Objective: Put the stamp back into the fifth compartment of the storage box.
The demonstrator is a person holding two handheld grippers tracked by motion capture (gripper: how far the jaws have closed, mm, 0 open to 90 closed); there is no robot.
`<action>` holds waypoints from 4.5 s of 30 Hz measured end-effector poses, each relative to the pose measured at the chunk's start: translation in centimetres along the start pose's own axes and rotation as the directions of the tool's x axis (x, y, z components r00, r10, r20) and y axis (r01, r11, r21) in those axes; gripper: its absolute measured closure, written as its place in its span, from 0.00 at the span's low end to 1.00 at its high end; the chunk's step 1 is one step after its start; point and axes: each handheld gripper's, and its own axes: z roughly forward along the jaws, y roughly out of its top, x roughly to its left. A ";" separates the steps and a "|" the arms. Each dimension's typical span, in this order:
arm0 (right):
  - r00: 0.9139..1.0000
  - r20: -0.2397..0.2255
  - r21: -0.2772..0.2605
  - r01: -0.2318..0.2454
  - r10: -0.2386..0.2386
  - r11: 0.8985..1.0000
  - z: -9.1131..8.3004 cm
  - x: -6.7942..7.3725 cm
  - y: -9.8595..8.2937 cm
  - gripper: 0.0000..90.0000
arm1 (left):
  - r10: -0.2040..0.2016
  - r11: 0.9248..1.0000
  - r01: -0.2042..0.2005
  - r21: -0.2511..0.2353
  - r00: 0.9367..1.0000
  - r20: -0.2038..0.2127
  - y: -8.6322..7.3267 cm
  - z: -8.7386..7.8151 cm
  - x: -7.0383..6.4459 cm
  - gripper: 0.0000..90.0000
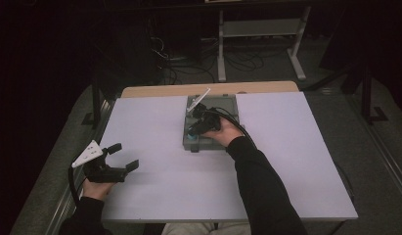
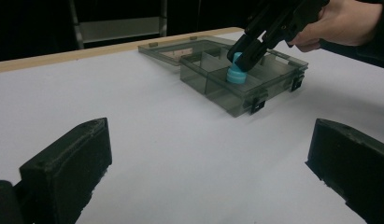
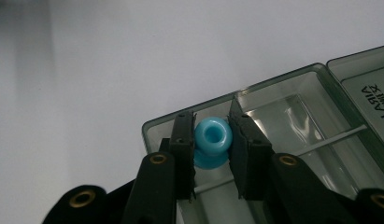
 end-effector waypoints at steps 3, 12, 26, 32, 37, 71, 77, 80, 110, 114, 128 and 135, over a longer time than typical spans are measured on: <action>1.000 -0.004 0.005 -0.003 0.003 1.000 0.3 0.0 -0.1 0.79 | 0.002 1.000 -0.002 0.002 1.000 0.000 0.0 0.0 0.0 0.00; 1.000 -0.017 0.020 -0.009 0.009 1.000 0.3 0.3 -0.2 0.64 | 0.003 1.000 -0.003 0.007 1.000 0.000 0.0 0.0 0.1 0.00; 1.000 0.015 0.001 -0.023 0.023 1.000 -1.1 0.8 -0.1 0.21 | 0.007 1.000 -0.007 0.006 1.000 -0.001 0.0 0.0 0.0 0.00; 0.999 0.020 -0.036 -0.026 0.027 0.999 -1.9 0.8 -0.3 0.10 | 0.005 1.000 -0.005 0.010 1.000 -0.001 0.0 0.1 0.0 0.00; 0.998 0.046 -0.056 -0.046 0.049 0.997 -2.4 0.8 -0.7 0.00 | 0.010 1.000 -0.010 0.017 1.000 0.001 -0.1 0.2 0.0 0.00; 0.994 0.060 -0.200 -0.080 0.094 0.977 -6.7 0.9 -4.6 0.00 | 0.014 1.000 -0.014 0.022 1.000 0.000 -0.1 0.3 -0.1 0.00; 0.991 0.077 -0.212 -0.088 0.106 0.973 -7.6 0.9 -5.7 0.00 | 0.018 1.000 -0.018 0.023 1.000 -0.001 -0.1 0.3 -0.1 0.00; 0.990 0.085 -0.232 -0.093 0.115 0.968 -8.3 0.7 -6.4 0.00 | 0.017 1.000 -0.017 0.022 1.000 -0.002 -0.1 0.3 -0.1 0.00; 0.968 0.133 -0.366 -0.152 0.213 0.918 -12.3 0.1 -11.9 0.00 | 0.010 1.000 -0.010 0.021 1.000 -0.004 -0.1 0.4 -0.1 0.00; 0.960 0.147 -0.395 -0.165 0.239 0.904 -12.6 0.3 -12.8 0.00 | 0.009 1.000 -0.008 0.020 1.000 -0.004 -0.1 0.4 -0.1 0.00; 0.950 0.122 -0.449 -0.206 0.288 0.869 -13.4 0.6 -15.3 0.00 | 0.013 1.000 -0.013 0.018 1.000 -0.006 -0.1 0.3 -0.1 0.00; 0.949 0.123 -0.469 -0.201 0.289 0.860 -13.7 1.1 -16.2 0.00 | 0.014 1.000 -0.014 0.019 1.000 -0.007 -0.1 0.3 -0.1 0.00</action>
